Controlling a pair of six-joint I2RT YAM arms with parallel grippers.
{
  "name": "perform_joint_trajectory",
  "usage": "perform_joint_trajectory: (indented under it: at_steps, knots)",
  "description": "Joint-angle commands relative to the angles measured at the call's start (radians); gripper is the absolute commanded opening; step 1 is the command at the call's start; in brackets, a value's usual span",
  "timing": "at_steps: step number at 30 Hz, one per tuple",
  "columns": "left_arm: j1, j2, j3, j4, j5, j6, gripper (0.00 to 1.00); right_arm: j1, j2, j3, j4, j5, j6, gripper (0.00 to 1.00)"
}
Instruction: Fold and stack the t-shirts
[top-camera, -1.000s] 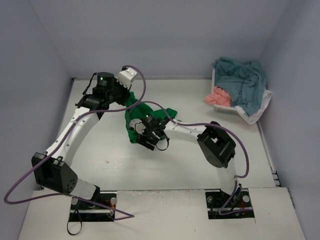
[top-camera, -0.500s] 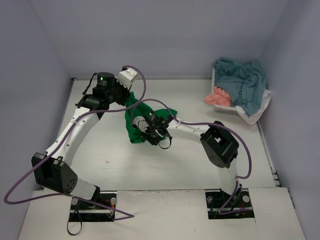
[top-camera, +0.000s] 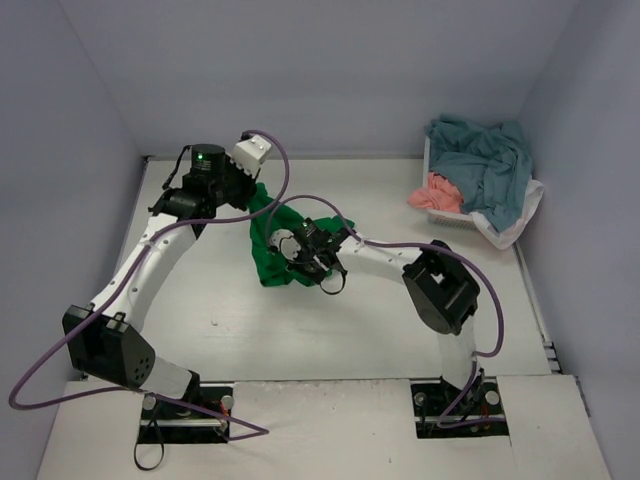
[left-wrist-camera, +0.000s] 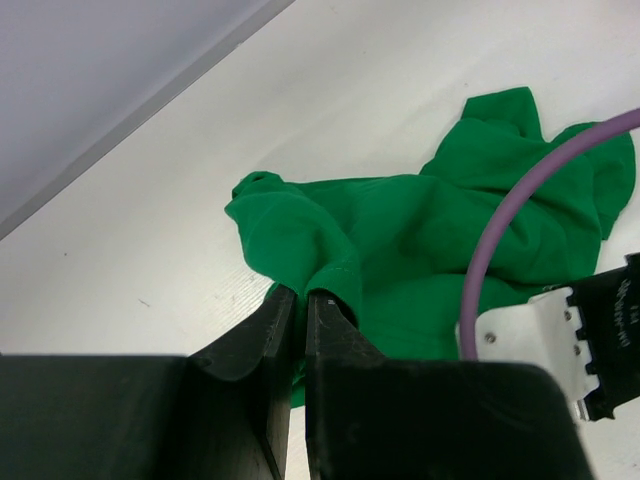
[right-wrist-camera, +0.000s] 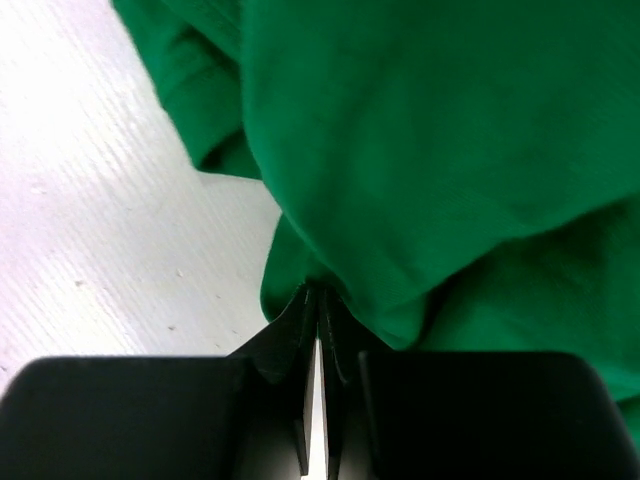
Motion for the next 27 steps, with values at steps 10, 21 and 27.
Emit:
perform_joint_trajectory:
  at_steps: [10,21,27]
  knots:
    - [0.071,-0.039,0.03,0.025,0.008,0.018,0.0,-0.206,-0.224,0.268,-0.075,0.001,-0.048,0.0]
    - [0.076,-0.068,0.092,-0.029,-0.008,0.009,0.0,-0.372,-0.281,0.498,-0.092,-0.01,-0.027,0.0]
    - [0.085,-0.105,0.122,-0.064,-0.012,0.009,0.0,-0.43,-0.347,0.552,-0.094,-0.01,-0.016,0.0]
